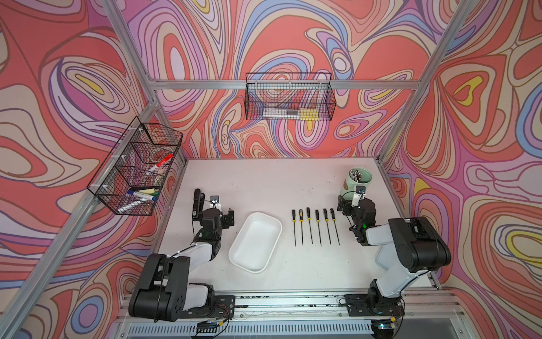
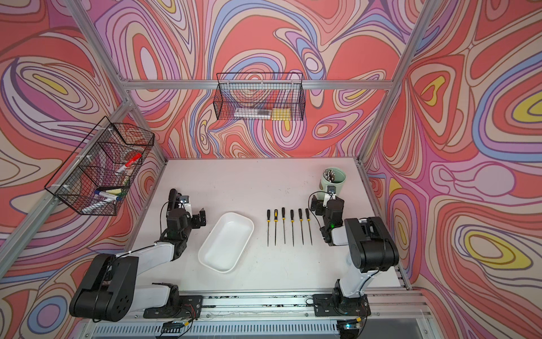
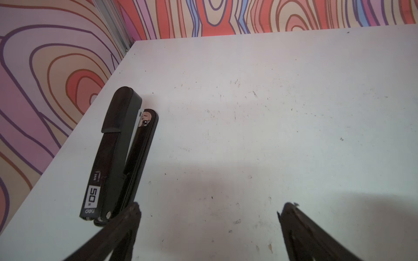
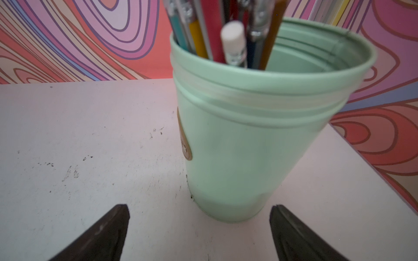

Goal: Take the file tool out of the storage box
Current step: Reset both arms

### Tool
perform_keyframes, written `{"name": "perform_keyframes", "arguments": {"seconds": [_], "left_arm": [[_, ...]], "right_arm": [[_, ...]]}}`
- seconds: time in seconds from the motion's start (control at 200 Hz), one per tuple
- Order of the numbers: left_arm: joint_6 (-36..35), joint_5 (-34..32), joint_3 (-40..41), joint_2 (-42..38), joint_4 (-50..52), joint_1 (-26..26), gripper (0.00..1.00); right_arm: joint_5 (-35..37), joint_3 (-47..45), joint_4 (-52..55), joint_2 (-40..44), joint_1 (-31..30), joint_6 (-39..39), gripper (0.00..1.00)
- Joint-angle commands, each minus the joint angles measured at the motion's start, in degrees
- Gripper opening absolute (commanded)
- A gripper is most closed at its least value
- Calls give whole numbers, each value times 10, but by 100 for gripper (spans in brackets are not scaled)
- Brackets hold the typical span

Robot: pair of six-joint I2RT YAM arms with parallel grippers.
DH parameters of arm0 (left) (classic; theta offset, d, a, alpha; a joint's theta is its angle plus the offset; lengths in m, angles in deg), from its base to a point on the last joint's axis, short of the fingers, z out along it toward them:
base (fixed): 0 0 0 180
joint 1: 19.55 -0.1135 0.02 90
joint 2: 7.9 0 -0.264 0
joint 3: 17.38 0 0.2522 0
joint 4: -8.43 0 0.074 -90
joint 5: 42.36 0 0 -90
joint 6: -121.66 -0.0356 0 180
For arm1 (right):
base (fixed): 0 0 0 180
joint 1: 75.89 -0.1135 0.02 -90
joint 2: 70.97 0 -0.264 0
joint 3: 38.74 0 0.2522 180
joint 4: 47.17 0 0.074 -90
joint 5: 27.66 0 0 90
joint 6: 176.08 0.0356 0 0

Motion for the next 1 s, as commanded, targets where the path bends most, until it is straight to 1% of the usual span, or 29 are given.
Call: {"name": "perform_keyframes", "arguments": {"seconds": [0.0,0.15,0.175,0.25,0.29,0.31,0.361,0.431,0.501,0.566,0.991], "left_arm": [[-29,19,11,32,-145,-11,99],[-39,31,30,110,-263,-13,99],[-37,31,26,108,-247,-13,99],[-32,36,-16,91,-143,-15,99],[-33,49,-34,103,-126,-19,99],[-25,59,-37,104,-119,-28,99],[-8,58,-47,96,-85,-41,99],[-9,58,-41,102,-109,-42,99],[-8,59,-45,98,-94,-42,99],[-8,58,-41,101,-108,-42,99],[-7,58,-40,99,-106,-42,99]], "right_arm": [[13,-3,-25,-4,3,2,98],[11,-1,-23,-4,3,2,98],[11,-1,-22,-4,3,3,98],[11,-1,-22,-4,3,3,98],[12,-1,-22,-4,3,3,98],[12,-1,-23,-4,3,3,98],[12,-1,-23,-4,3,3,98],[12,-1,-23,-4,3,2,98],[12,-1,-22,-4,3,3,98],[12,-1,-22,-4,3,3,98],[11,0,-21,-4,3,3,98]]}}
